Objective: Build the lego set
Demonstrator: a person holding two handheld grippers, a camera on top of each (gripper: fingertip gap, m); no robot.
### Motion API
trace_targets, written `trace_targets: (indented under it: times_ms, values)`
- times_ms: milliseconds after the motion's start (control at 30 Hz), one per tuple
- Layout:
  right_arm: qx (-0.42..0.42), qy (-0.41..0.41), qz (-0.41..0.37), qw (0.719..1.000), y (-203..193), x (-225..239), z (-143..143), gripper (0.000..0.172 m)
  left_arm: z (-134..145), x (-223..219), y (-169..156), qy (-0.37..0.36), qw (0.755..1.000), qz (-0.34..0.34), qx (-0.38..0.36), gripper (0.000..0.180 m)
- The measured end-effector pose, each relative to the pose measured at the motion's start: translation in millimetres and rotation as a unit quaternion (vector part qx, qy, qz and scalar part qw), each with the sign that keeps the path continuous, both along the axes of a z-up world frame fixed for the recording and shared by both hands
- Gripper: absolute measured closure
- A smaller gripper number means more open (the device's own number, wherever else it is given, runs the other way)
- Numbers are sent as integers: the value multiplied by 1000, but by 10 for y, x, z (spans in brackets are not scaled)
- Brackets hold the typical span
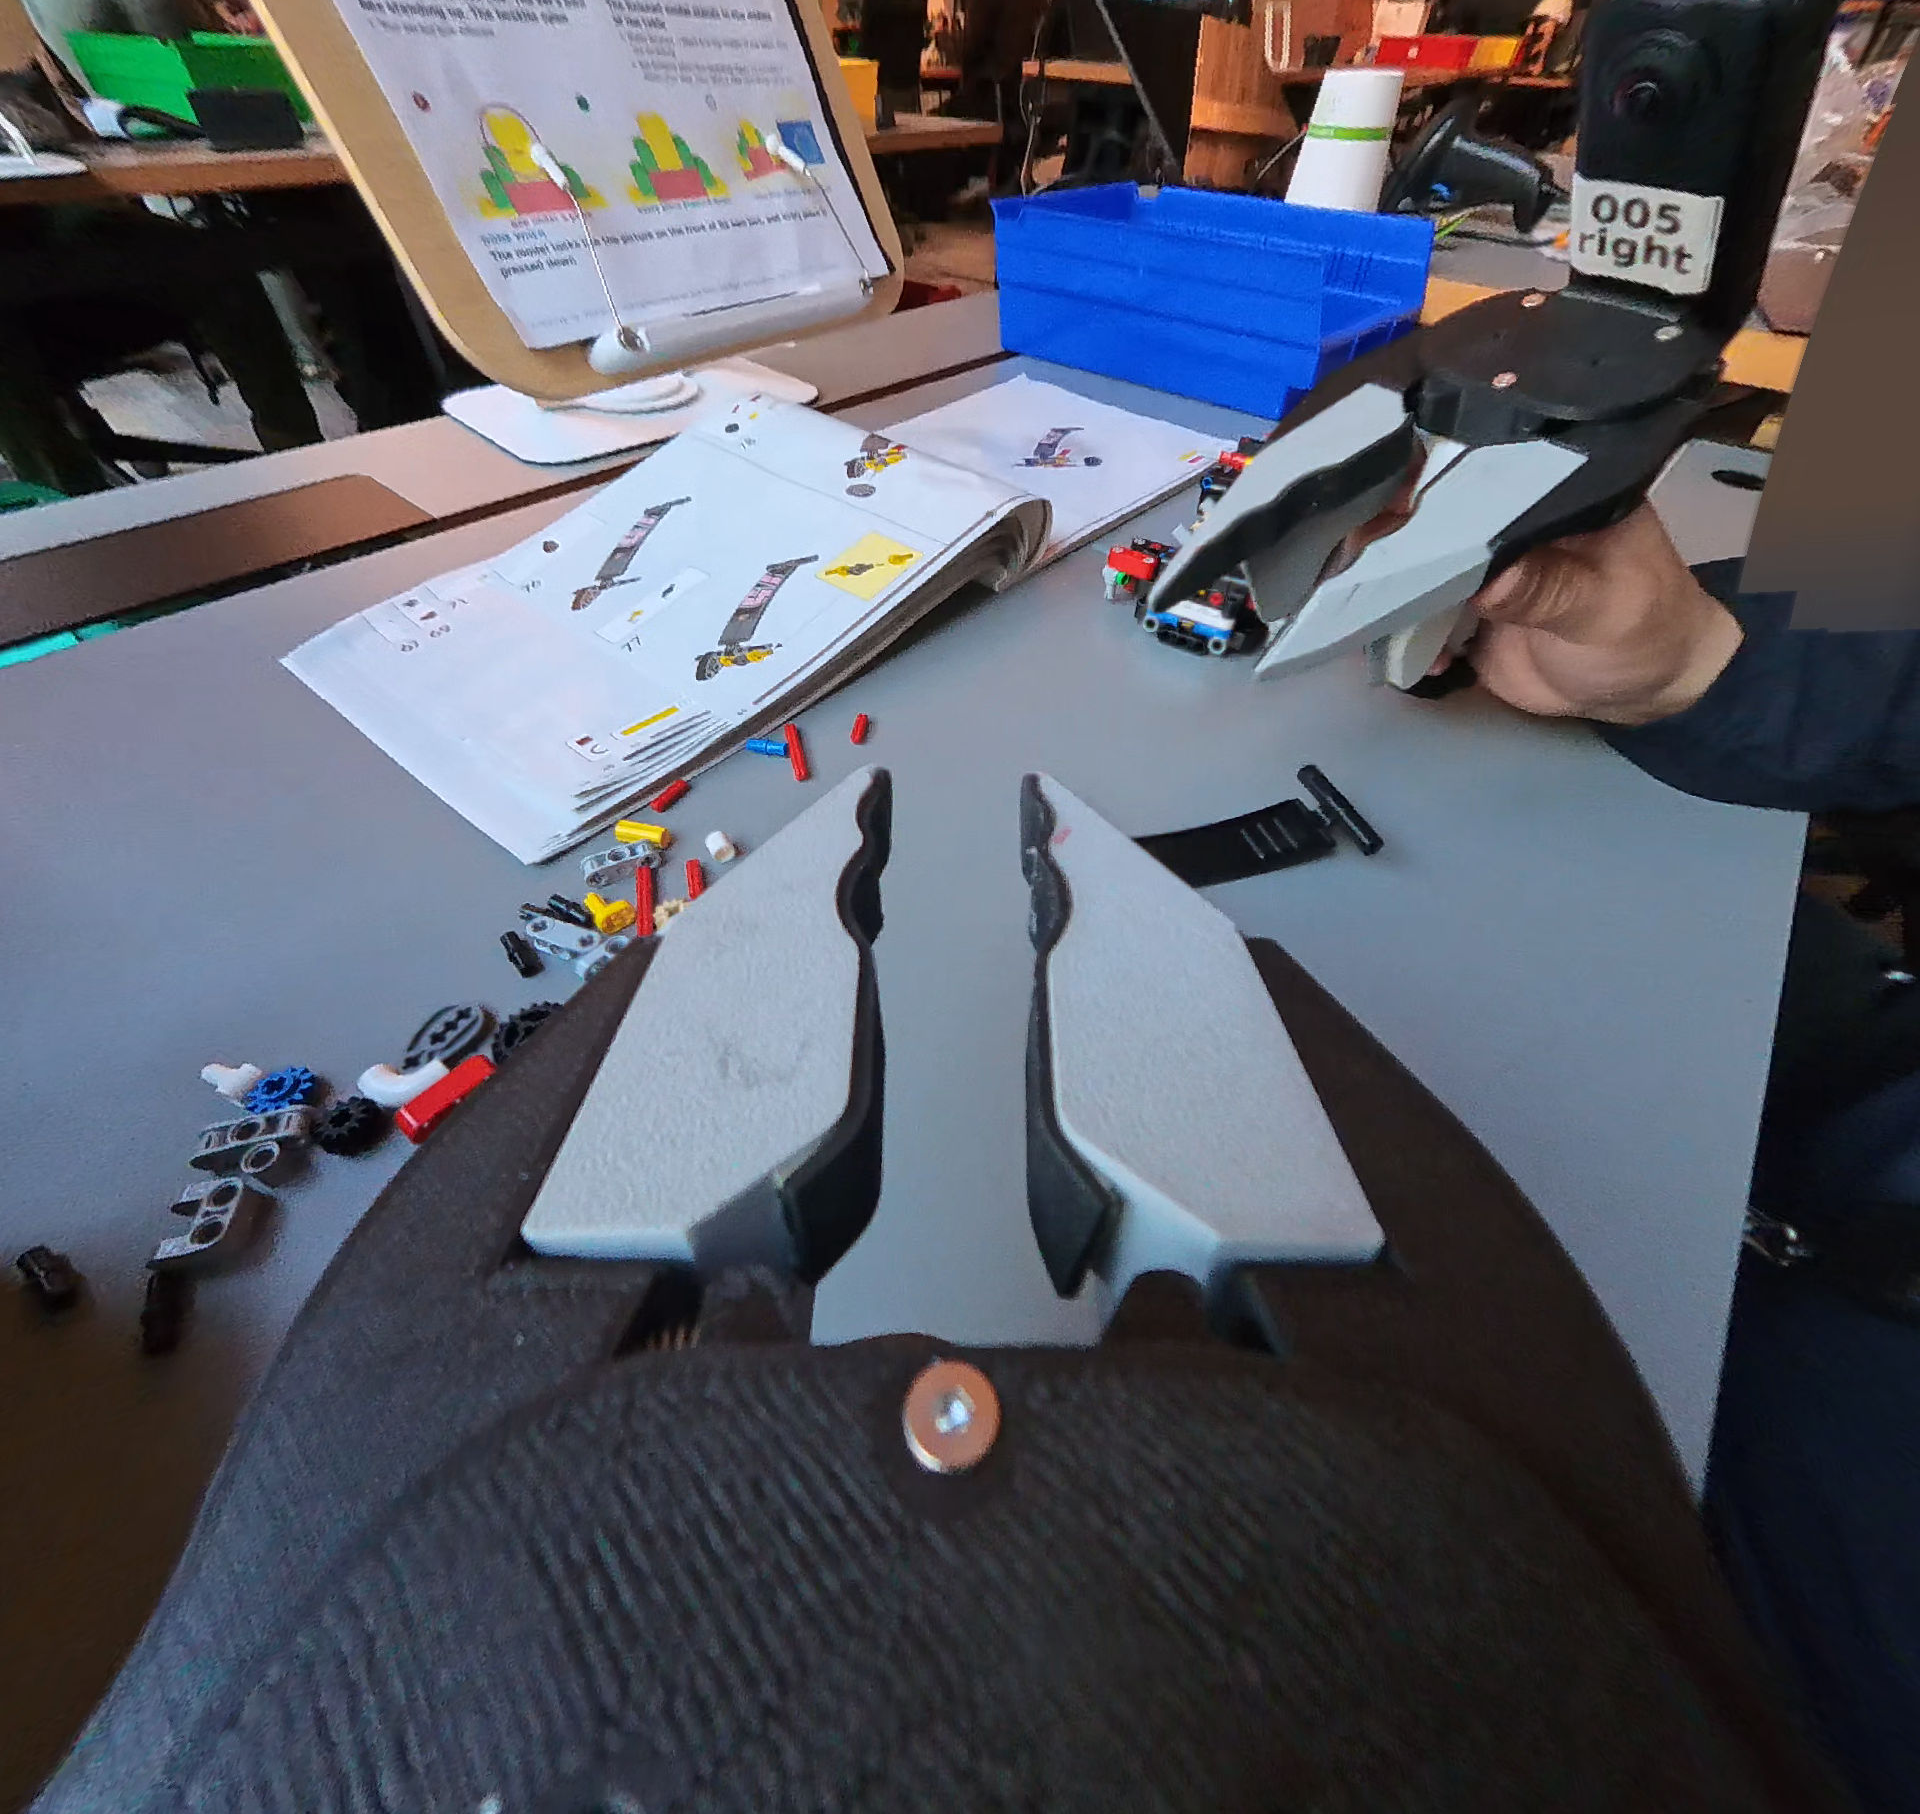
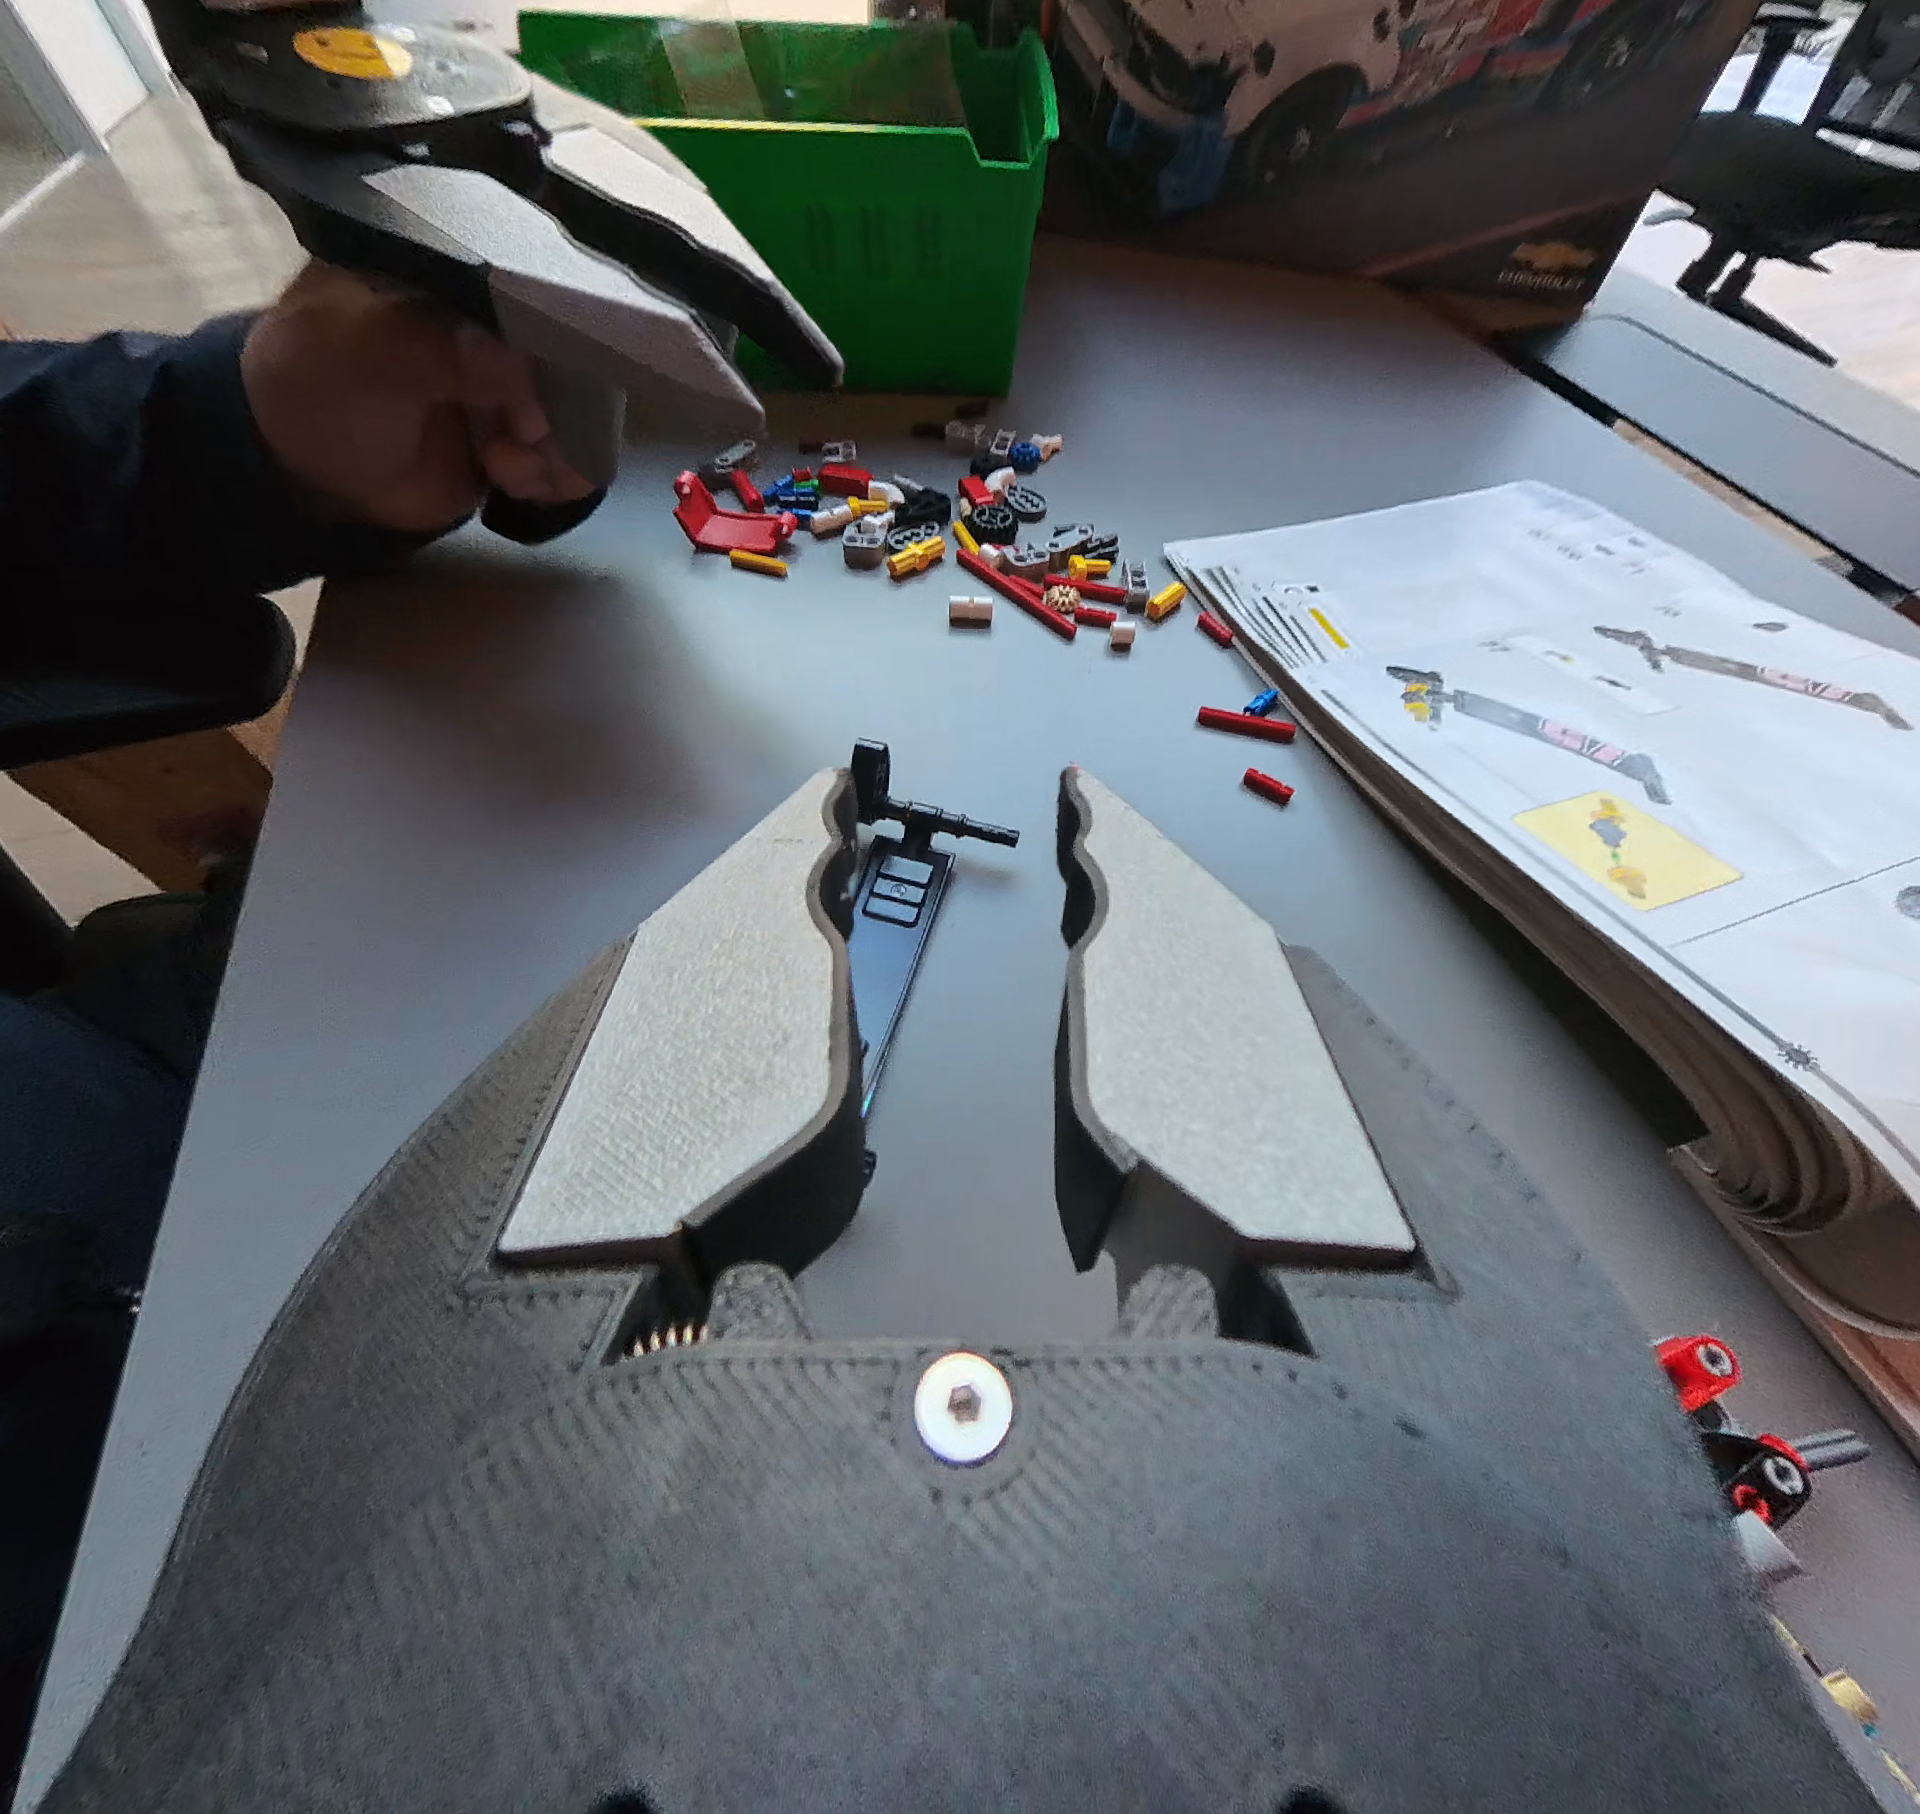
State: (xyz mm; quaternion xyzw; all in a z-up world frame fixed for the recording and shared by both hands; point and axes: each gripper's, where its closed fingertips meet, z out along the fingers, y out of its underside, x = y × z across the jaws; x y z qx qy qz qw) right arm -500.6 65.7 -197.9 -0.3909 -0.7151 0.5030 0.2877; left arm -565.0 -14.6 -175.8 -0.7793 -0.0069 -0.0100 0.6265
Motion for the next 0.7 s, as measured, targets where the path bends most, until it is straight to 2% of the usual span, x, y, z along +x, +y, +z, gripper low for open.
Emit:
trace_targets:
  times_ms: [167,333,500,567,633,700]
  values:
    - [-18,12,12,1000,-42,22,65,133,-216,-21,52,48,998,3,-30,163]
    - [-39,12,32,999,-107,43,96,132,-196,1,67,85,996,0,-23,169]
    - [-50,8,46,998,-151,53,101,133,-176,-50,49,91,996,10,-18,174]
    - [-49,9,48,998,-153,54,101,134,-55,-176,-22,110,992,53,5,180]
    - [-46,13,45,998,-132,54,114,135,175,-368,-166,134,982,120,61,180]
    - [-48,22,38,998,-100,56,147,136,282,-490,-275,127,977,149,90,180]
